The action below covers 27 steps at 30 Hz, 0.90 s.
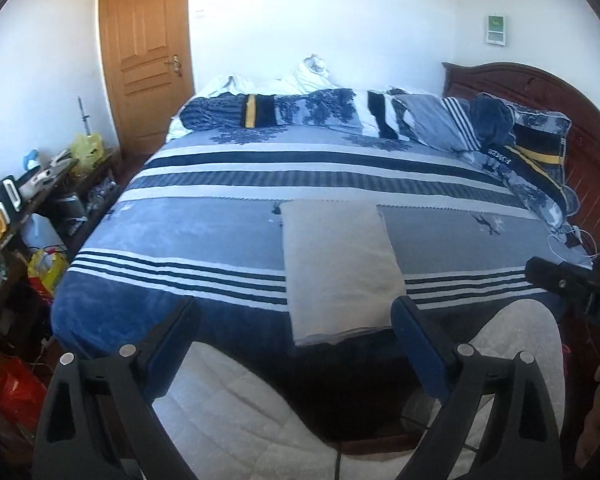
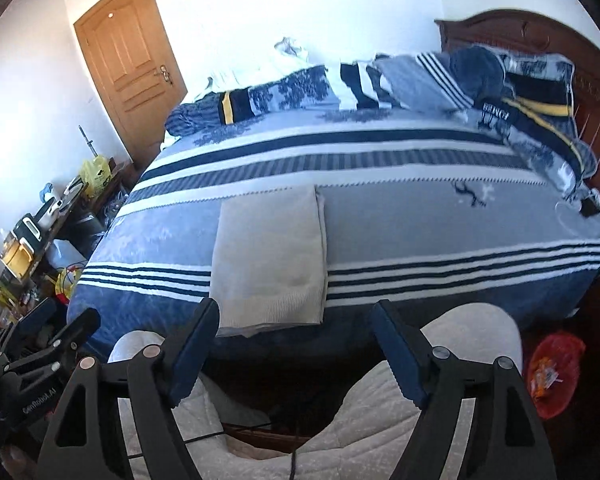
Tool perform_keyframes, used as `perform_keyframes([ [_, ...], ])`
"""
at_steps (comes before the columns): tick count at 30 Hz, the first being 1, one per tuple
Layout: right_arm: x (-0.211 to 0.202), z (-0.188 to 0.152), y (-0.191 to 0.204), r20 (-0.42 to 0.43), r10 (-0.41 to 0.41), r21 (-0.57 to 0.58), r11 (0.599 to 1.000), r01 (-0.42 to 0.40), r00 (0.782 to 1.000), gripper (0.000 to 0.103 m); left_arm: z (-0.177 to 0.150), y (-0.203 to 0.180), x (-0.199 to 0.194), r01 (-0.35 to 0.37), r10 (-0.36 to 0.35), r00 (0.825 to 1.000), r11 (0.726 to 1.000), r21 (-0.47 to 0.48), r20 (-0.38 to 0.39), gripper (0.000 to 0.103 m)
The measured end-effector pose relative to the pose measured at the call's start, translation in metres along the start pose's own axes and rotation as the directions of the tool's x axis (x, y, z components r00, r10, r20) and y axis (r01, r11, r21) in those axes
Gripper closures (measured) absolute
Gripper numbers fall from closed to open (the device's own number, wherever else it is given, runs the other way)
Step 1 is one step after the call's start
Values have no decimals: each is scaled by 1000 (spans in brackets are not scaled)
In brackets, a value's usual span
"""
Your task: Fold small clothes
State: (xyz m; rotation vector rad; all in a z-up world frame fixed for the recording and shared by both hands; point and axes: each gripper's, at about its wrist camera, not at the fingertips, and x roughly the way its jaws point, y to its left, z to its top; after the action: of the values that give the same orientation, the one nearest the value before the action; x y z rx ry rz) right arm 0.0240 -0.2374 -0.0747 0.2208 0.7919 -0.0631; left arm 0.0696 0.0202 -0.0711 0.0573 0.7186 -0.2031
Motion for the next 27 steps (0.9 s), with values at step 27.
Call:
perform_keyframes([
  [27, -34, 2, 34, 84, -81, -116, 989, 90, 993, 16, 4, -12, -24, -8, 8, 999, 1000, 9, 34, 8],
])
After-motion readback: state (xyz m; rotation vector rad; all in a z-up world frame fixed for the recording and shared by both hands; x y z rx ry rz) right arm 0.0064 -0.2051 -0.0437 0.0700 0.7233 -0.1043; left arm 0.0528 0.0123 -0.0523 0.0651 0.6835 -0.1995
